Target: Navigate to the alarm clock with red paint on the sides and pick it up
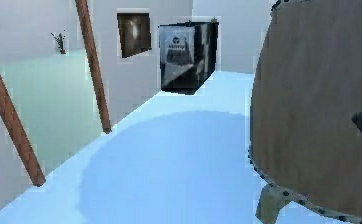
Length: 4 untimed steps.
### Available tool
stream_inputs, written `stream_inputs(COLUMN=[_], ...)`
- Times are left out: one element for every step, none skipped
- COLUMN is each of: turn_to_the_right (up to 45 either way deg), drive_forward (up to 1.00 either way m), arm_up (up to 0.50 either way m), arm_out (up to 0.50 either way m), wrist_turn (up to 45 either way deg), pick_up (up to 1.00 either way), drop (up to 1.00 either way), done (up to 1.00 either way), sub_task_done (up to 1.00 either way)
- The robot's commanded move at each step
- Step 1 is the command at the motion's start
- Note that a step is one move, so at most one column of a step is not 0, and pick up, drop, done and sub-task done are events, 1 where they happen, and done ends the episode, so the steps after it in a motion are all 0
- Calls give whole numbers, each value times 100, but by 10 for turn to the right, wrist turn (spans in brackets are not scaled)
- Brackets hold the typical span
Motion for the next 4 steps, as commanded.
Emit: stream_inputs(turn_to_the_right=[0,-30,0,210], drive_forward=[100,0,25,0], arm_up=[0,0,0,0], arm_out=[0,0,0,0], wrist_turn=[0,0,0,0], pick_up=[0,0,0,0], drop=[0,0,0,0], done=[0,0,0,0], sub_task_done=[0,0,0,0])
